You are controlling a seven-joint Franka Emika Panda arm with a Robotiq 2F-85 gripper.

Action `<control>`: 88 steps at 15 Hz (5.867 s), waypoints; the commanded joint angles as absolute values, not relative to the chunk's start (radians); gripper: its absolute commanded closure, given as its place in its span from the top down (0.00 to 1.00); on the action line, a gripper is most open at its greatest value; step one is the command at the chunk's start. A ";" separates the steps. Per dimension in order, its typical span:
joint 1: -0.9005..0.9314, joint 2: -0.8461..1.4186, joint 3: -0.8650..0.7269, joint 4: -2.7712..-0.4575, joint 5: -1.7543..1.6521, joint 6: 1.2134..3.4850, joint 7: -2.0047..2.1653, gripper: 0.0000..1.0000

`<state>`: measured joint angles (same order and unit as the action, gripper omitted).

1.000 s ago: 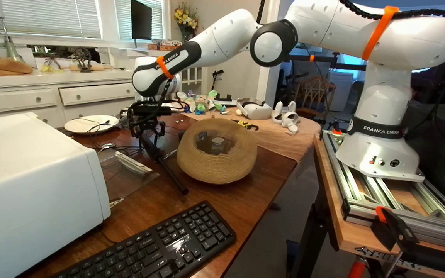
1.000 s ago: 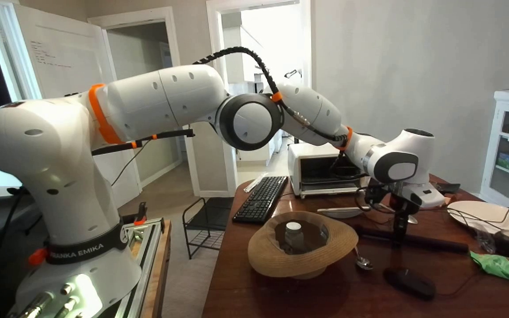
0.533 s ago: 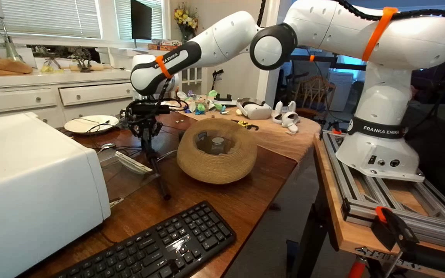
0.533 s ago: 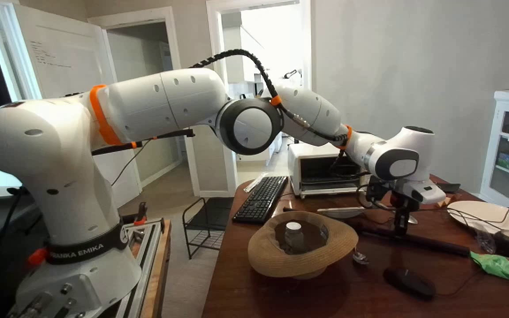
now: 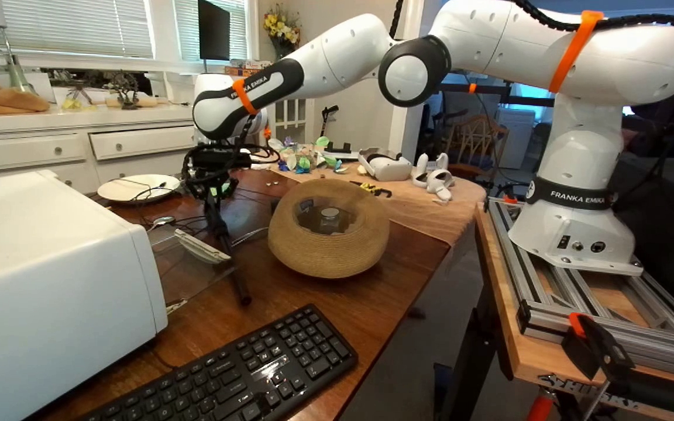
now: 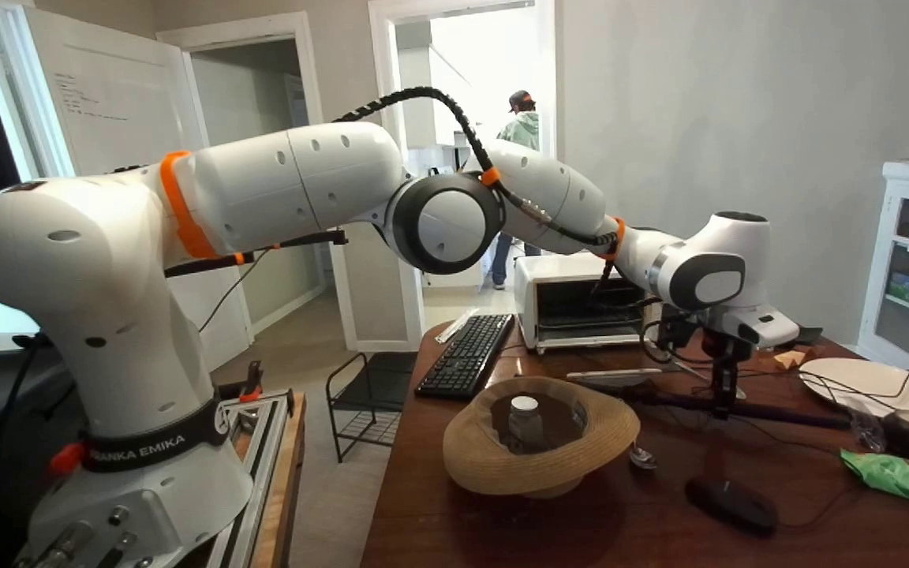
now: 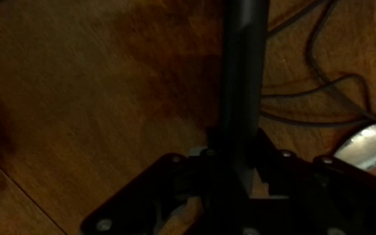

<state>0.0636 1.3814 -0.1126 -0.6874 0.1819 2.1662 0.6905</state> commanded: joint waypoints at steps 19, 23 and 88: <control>0.341 0.913 -0.474 -1.176 -0.217 2.570 1.084 0.07; 0.422 0.815 -0.560 -1.343 -0.334 2.637 1.285 0.07; 1.086 0.976 -1.179 -2.114 0.224 3.133 1.639 0.07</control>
